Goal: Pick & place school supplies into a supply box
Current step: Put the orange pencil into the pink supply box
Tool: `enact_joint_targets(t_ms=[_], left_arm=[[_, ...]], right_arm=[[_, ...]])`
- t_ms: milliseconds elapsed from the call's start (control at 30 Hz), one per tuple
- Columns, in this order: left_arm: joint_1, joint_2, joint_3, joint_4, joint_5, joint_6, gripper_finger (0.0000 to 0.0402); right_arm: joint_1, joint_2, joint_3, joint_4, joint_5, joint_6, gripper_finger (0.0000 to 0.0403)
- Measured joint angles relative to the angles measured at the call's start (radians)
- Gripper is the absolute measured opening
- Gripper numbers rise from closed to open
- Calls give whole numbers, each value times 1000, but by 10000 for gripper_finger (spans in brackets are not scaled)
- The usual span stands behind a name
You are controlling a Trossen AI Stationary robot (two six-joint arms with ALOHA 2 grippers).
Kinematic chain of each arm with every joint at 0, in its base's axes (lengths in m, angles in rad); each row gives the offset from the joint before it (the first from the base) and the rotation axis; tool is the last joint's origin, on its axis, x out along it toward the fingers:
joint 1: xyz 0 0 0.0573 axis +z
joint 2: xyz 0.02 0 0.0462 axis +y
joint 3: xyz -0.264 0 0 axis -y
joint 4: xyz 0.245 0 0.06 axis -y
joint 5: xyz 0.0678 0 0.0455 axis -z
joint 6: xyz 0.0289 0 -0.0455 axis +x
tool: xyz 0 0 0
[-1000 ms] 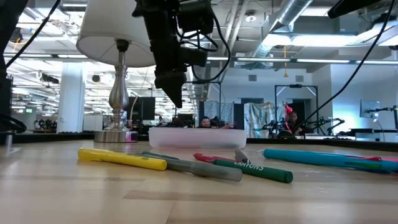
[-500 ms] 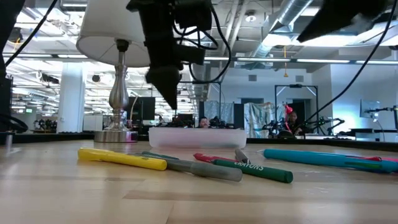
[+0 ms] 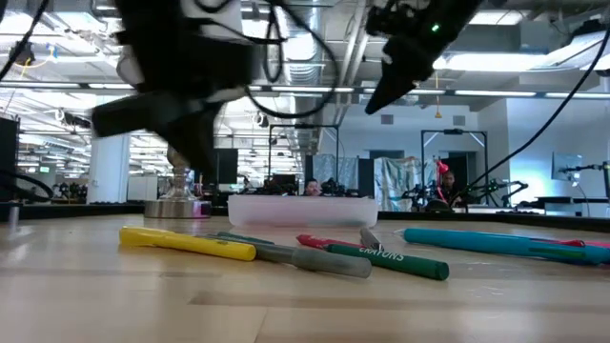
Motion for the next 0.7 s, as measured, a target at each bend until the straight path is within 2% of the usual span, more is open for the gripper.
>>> enact_joint_targets(t_ms=[133, 300, 400, 600, 700], left_arm=[[-119, 0, -81, -1, -131, -152, 0], [-237, 0, -177, 0, -256, -387, 0], [-292, 0, -231, 0, -331, -524, 0], [-359, 0, -328, -1, -466, -727, 7], [-363, 0, -362, -2, -511, -786, 21]], right_arm=[[-146, 0, 0, 17, -71, -64, 118], [-305, 1, -1, 59, -277, -104, 118], [-365, 1, -1, 101, -338, -142, 118], [-482, 3, -1, 178, -493, -172, 118], [-514, 44, 0, 202, -521, -173, 118]])
